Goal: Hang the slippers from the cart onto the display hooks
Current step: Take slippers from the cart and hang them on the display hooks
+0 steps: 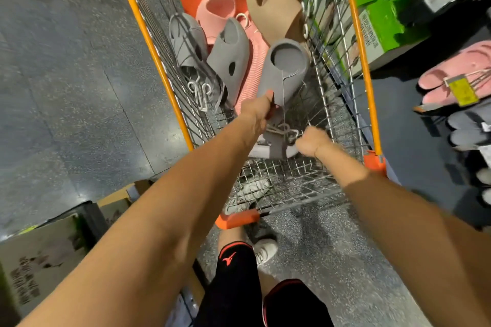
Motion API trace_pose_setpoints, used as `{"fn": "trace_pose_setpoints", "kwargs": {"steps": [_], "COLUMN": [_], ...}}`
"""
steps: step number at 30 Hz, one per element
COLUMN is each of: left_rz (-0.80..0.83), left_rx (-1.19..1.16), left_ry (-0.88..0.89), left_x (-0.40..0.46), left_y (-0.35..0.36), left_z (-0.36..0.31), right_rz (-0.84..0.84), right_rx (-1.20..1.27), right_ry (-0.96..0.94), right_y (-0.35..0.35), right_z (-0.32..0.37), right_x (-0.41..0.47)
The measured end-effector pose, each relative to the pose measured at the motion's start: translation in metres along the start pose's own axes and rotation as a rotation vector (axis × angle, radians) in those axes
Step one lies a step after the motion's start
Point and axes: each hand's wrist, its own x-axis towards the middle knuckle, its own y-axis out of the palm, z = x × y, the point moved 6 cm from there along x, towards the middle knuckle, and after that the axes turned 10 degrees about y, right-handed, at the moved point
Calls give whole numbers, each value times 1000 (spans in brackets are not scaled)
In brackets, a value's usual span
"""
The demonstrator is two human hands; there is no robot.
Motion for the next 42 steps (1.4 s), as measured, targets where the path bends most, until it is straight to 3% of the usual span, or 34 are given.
{"fn": "trace_pose_setpoints", "kwargs": {"steps": [2, 7, 10, 12, 16, 25, 31, 38, 42], "left_rz": [-2, -22, -7, 3, -9, -2, 58, 140, 221], "left_rx": [7, 10, -42, -71, -116, -115, -94, -26, 9], "left_ry": [30, 96, 87, 82, 101, 170, 255, 390, 455], "left_x": [-3, -11, -17, -18, -26, -67, -114, -198, -255], "left_y": [-2, -11, -11, -13, -19, -6, 18, 69, 98], "left_z": [-9, -36, -47, -52, -60, -104, -147, -207, -240], "right_rz": [165, 91, 54, 118, 249, 63, 7, -235, -206], "right_rx": [19, 728, 886, 966, 1071, 831, 854, 1020, 1118], "right_ry": [124, 290, 288, 309, 252, -236, -333, -309, -382], "right_y": [29, 52, 44, 43, 47, -19, -82, -167, -217], "right_z": [-13, -14, -4, 0, 7, 30, 31, 10, 5], "right_x": [2, 32, 37, 32, 14, -3, -77, -148, -187]}}
